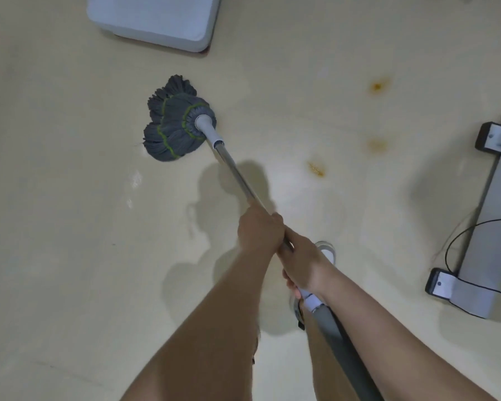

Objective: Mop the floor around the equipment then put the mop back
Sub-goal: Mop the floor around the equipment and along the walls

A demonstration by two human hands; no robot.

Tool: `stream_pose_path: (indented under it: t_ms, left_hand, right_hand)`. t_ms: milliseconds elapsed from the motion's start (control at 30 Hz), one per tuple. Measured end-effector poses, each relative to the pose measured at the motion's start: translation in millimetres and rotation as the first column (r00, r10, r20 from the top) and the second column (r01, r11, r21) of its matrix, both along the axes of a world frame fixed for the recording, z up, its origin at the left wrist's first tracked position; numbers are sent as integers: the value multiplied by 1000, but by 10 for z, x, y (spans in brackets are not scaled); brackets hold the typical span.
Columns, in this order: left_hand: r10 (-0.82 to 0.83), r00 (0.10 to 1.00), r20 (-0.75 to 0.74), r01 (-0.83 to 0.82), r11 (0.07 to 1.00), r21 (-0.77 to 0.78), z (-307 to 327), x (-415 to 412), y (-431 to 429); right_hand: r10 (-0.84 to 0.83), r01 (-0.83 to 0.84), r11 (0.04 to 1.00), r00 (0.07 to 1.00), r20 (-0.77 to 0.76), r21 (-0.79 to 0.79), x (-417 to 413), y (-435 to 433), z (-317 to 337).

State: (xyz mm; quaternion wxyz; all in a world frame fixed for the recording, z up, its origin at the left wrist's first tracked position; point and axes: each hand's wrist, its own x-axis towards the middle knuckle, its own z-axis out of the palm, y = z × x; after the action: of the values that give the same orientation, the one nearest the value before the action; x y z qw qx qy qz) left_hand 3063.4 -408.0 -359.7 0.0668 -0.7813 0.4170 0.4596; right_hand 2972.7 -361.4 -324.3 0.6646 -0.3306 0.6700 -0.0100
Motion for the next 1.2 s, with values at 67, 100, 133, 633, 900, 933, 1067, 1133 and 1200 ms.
stream_pose_path:
  t_ms: [67, 100, 133, 633, 900, 933, 1067, 1133, 1200]
  left_hand:
    - [20, 1000, -22, -19, 1000, 20, 45, -369, 57]
    - [18, 999, -40, -16, 999, 38, 83, -575, 80]
    - [14, 998, -61, -11, 998, 57, 129, -787, 95]
    - [-35, 951, -306, 65, 994, 87, 295, -1679, -1270]
    - [-114, 973, -201, 124, 992, 36, -216, -697, -2516]
    - [-119, 974, -192, 126, 992, 25, -264, -589, -2656]
    - [-116, 980, -163, 112, 993, -33, -358, -311, -3080]
    - [-138, 979, -149, 133, 990, -43, -329, -373, -3118]
    - [-194, 968, -158, 194, 981, -16, -244, -571, -2976]
  right_hand:
    - [-34, 34, 999, 999, 4, 12, -355, 54, 52]
    - [-50, 50, 999, 999, -4, 15, -544, 84, 102]
    - [-65, 66, 998, 998, -25, 18, -736, 115, 167]
    - [-364, 366, 919, 931, -43, 149, -1389, -1158, 605]
    - [-334, 332, 943, 940, 76, 37, -504, -2419, 88]
    - [-318, 319, 948, 945, 78, 11, -378, -2545, 3]
    - [-343, 346, 938, 934, 96, -12, -96, -2926, -156]
    - [-426, 428, 904, 898, 110, 12, -142, -2952, -113]
    - [-525, 519, 851, 846, 91, 83, -291, -2795, -11]
